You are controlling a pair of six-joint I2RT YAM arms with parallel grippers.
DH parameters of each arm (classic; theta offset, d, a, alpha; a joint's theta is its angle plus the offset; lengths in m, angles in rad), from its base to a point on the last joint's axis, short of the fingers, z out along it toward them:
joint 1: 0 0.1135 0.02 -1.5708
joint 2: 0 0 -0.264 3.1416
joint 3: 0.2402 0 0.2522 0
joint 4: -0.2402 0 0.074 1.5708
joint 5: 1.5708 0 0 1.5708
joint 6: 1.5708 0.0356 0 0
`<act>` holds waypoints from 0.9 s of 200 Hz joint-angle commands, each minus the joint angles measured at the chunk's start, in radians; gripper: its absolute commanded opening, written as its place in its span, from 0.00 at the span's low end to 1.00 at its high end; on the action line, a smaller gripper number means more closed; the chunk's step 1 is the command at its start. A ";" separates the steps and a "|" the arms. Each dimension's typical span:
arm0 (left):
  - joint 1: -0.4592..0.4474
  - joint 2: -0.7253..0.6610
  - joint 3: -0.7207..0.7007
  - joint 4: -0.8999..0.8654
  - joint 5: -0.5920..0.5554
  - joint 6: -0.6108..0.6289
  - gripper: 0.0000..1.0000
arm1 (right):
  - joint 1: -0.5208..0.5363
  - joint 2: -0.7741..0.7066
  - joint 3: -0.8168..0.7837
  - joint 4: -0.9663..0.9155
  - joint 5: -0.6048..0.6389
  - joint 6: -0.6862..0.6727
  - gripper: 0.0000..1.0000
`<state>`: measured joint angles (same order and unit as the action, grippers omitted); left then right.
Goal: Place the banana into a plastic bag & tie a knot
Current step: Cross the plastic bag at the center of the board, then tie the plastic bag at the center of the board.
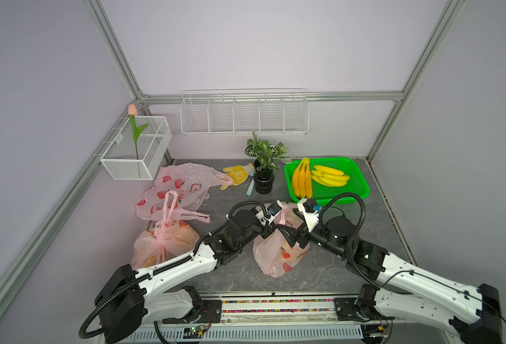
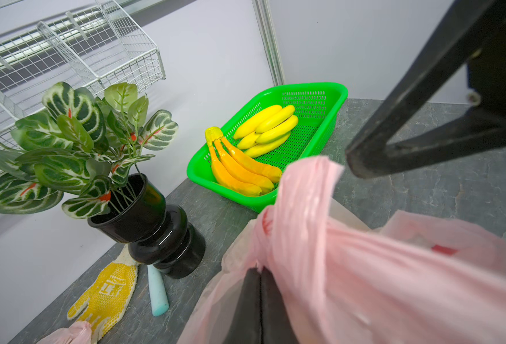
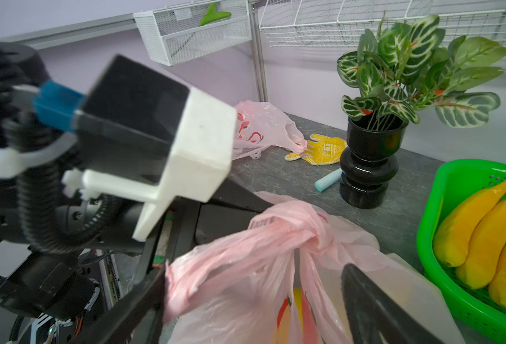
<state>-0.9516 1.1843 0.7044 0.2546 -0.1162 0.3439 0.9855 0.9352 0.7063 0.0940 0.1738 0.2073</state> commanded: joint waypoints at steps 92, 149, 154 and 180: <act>-0.009 -0.027 -0.028 0.022 -0.002 0.008 0.00 | -0.019 -0.022 -0.009 -0.013 0.178 0.063 0.15; -0.009 -0.088 -0.072 0.038 -0.073 -0.033 0.00 | -0.091 -0.045 -0.030 -0.063 0.201 0.112 0.07; -0.009 -0.092 -0.076 0.038 -0.083 -0.039 0.00 | -0.102 -0.046 -0.034 -0.064 0.196 0.118 0.07; -0.009 -0.112 -0.090 0.032 -0.101 -0.047 0.00 | -0.128 -0.049 -0.048 -0.071 0.176 0.132 0.07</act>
<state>-0.9569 1.0996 0.6338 0.2722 -0.1696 0.3202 0.8783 0.9016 0.6861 0.0364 0.3466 0.3077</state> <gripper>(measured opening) 0.040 0.068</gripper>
